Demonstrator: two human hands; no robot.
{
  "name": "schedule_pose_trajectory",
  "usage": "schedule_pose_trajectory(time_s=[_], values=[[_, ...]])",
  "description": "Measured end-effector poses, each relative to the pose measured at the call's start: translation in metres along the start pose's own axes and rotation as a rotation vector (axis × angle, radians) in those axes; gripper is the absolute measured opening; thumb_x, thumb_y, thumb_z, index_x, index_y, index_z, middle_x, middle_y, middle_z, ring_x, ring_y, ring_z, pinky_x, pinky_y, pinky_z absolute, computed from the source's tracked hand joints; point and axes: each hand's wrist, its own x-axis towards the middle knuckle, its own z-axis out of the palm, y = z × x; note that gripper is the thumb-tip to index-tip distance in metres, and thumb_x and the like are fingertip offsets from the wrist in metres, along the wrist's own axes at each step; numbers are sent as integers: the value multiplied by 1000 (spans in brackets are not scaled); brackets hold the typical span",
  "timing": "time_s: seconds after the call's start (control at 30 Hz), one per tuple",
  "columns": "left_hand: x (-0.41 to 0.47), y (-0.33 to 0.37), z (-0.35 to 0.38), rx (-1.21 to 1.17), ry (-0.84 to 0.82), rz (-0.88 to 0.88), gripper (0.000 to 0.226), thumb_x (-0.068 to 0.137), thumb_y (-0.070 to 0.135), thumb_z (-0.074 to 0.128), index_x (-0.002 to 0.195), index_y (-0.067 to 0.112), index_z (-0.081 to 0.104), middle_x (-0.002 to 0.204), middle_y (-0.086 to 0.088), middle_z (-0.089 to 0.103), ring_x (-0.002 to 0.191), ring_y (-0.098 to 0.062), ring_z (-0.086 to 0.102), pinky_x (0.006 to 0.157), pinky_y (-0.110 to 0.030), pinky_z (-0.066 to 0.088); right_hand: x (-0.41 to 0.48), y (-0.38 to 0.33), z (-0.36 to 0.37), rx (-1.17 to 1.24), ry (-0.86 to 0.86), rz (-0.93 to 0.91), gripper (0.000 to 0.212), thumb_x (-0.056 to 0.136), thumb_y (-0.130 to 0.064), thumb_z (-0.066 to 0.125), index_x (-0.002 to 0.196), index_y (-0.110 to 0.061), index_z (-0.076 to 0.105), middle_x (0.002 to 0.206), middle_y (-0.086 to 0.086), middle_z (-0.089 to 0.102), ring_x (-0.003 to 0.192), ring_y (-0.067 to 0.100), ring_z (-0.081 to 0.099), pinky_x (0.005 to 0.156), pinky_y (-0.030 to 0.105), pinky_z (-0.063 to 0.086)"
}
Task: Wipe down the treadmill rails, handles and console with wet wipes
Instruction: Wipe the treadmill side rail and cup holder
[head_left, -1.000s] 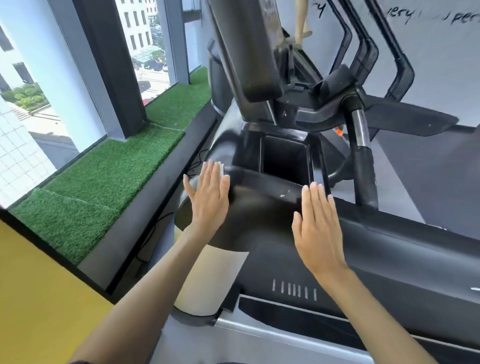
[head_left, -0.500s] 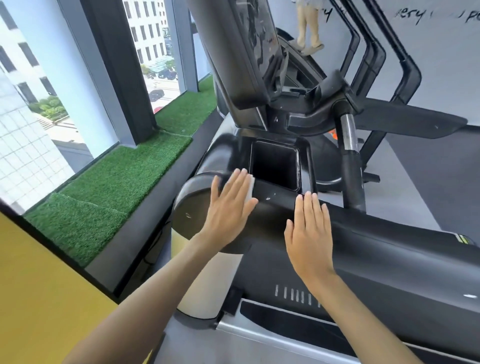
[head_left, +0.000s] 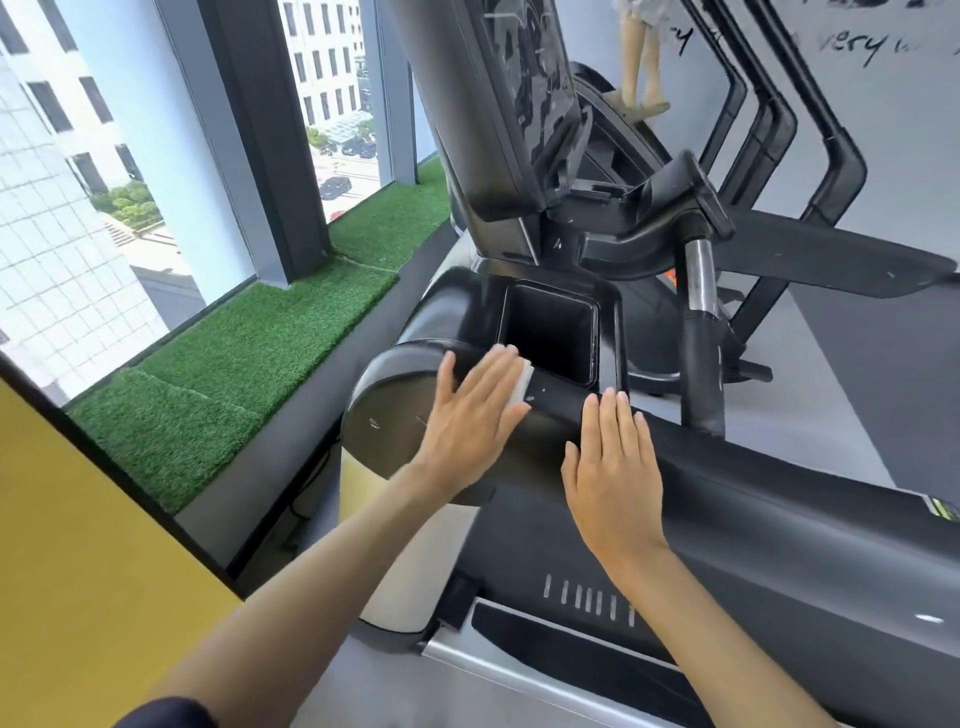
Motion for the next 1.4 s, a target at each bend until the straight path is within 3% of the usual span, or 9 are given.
schedule_pose_trajectory(time_s=[0.17, 0.33, 0.4, 0.57, 0.77, 1.0, 1.2, 1.27, 1.4], values=[[11, -12, -1, -88, 68, -365, 65, 99, 45, 5, 141, 16, 45, 151, 1, 38, 143, -11, 25, 112, -38, -16, 0, -5, 2, -17, 8, 22, 53, 99, -24, 24, 136, 10, 44, 137, 30, 46, 131, 39, 44, 108, 48, 35], [5, 25, -4, 10, -45, 97, 64, 104, 41, 5, 135, 11, 53, 142, -4, 50, 135, -16, 41, 112, -44, 10, 1, 0, -6, 3, -36, -18, 56, 98, -27, 22, 137, 9, 43, 138, 29, 46, 131, 39, 44, 108, 48, 37], [7, 9, -5, 67, -50, 110, 67, 103, 44, 2, 137, 12, 51, 144, -3, 48, 135, -15, 41, 112, -45, 9, 2, 6, -11, 22, -46, -48, 56, 97, -27, 23, 136, 7, 45, 138, 27, 48, 131, 37, 45, 108, 46, 38], [11, 1, 4, -11, 8, -332, 74, 95, 50, -6, 146, 17, 36, 155, 2, 29, 145, -9, 17, 113, -43, -10, -10, 27, -20, 66, -82, 43, 55, 97, -26, 26, 136, 8, 45, 139, 27, 46, 132, 37, 43, 110, 46, 35], [2, 61, 5, 54, -33, 48, 65, 104, 42, 5, 135, 10, 53, 143, -4, 49, 135, -16, 41, 112, -45, 11, -21, 44, -25, 73, -145, 143, 57, 96, -29, 26, 133, 8, 48, 137, 27, 49, 130, 36, 46, 110, 46, 32], [7, 38, 10, 51, 103, -268, 62, 102, 40, 9, 134, 11, 54, 142, -5, 50, 136, -18, 41, 110, -47, 5, -24, 52, -26, 207, -164, 136, 58, 94, -30, 32, 137, 7, 43, 140, 23, 47, 134, 32, 42, 114, 40, 24], [4, 79, 12, 35, 50, 109, 58, 105, 39, 13, 131, 13, 57, 139, 0, 54, 132, -13, 45, 111, -42, 14, -22, 66, -37, 315, -128, 104, 61, 85, -16, 67, 137, 6, 43, 138, 19, 51, 128, 30, 49, 104, 37, 36], [2, 57, 12, 72, 85, 45, 59, 105, 40, 11, 131, 15, 58, 139, 1, 53, 132, -12, 45, 110, -42, 13, -21, 69, -47, 358, -170, 97, 64, 90, -16, 60, 146, 0, 32, 148, 13, 40, 137, 26, 39, 105, 31, 37], [4, 62, 17, 5, 148, -223, 58, 103, 37, 12, 132, 13, 56, 140, -2, 52, 134, -15, 43, 108, -45, 14, -22, 74, -54, 430, -277, 65, 66, 97, -11, 38, 153, -11, 3, 160, 3, 11, 148, 16, 9, 109, 15, 9]])
